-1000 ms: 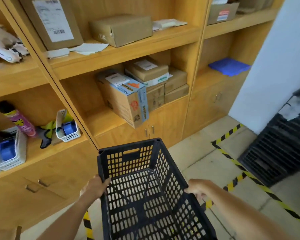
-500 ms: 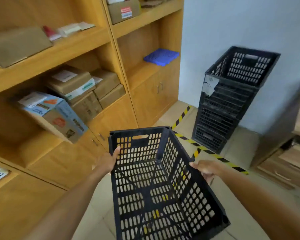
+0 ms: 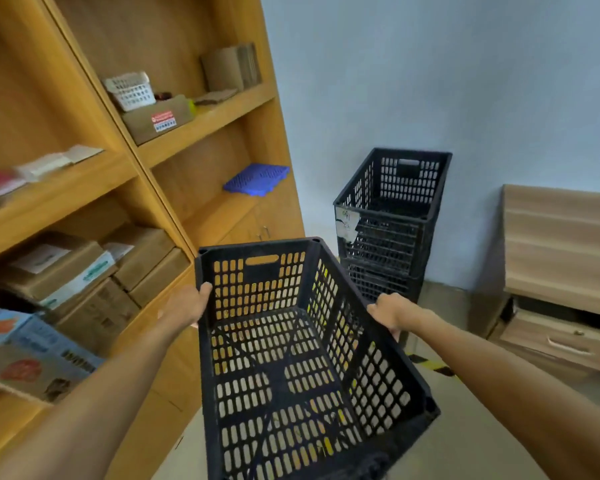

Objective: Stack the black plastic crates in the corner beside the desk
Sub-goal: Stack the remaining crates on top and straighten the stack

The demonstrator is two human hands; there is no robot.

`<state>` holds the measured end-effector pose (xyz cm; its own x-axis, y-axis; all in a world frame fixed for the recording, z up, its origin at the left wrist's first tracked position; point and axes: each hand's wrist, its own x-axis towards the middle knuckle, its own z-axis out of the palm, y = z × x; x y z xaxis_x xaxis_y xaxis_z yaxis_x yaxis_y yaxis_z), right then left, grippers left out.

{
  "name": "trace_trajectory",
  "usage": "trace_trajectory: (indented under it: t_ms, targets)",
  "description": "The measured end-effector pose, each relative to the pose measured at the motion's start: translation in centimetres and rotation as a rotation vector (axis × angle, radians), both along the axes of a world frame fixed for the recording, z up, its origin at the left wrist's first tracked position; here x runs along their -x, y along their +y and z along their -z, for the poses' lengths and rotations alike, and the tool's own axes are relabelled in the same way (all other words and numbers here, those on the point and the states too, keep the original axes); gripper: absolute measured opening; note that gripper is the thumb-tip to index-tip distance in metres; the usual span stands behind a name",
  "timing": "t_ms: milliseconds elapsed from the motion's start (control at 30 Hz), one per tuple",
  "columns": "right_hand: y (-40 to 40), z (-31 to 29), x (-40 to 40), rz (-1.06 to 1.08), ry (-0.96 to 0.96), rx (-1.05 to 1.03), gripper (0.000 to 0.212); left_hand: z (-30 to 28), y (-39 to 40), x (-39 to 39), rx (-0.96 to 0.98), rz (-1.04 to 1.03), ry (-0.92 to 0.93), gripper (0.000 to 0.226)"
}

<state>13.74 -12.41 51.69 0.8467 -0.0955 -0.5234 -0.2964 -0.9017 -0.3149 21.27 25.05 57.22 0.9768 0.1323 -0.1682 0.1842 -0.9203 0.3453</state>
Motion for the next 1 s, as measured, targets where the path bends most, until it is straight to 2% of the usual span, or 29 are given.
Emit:
trace_trajectory:
  t_ms: [133, 200, 467, 567, 733, 900, 1000]
  targets:
    - [0.1, -4.2, -6.0, -0.017, -0.059, -0.013, 0.047, -4.3, 0.4, -6.8, -0.010, -0.018, -0.067, 0.041]
    - [0.6, -6.8, -9.1, -0.004, -0.155, -0.001, 0.046, -6.3, 0.8, -10.5, -0.037, -0.027, -0.112, 0.034]
    - [-0.2, -15.9, -19.8, 0.080, -0.449, 0.169, 0.038, -15.5, -0.9, -26.2, -0.088, 0.079, -0.298, 0.037]
    - [-1.9, -17.3, -21.7, 0.121, -0.525, 0.228, 0.036, -18.3, -4.0, -30.5, -0.053, 0.206, -0.323, 0.032]
    - [-6.8, -19.4, -24.3, 0.241, -0.638, 0.291, 0.036, -22.1, -10.9, -36.1, -0.127, 0.325, -0.439, 0.035]
    - [-13.6, -20.6, -26.6, 0.383, -0.715, 0.259, 0.034, -23.2, -19.4, -40.8, -0.038, 0.396, -0.580, 0.033]
    - [-18.2, -21.2, -28.2, 0.436, -0.745, 0.252, 0.029, -23.0, -24.5, -45.1, -0.022, 0.420, -0.586, 0.043]
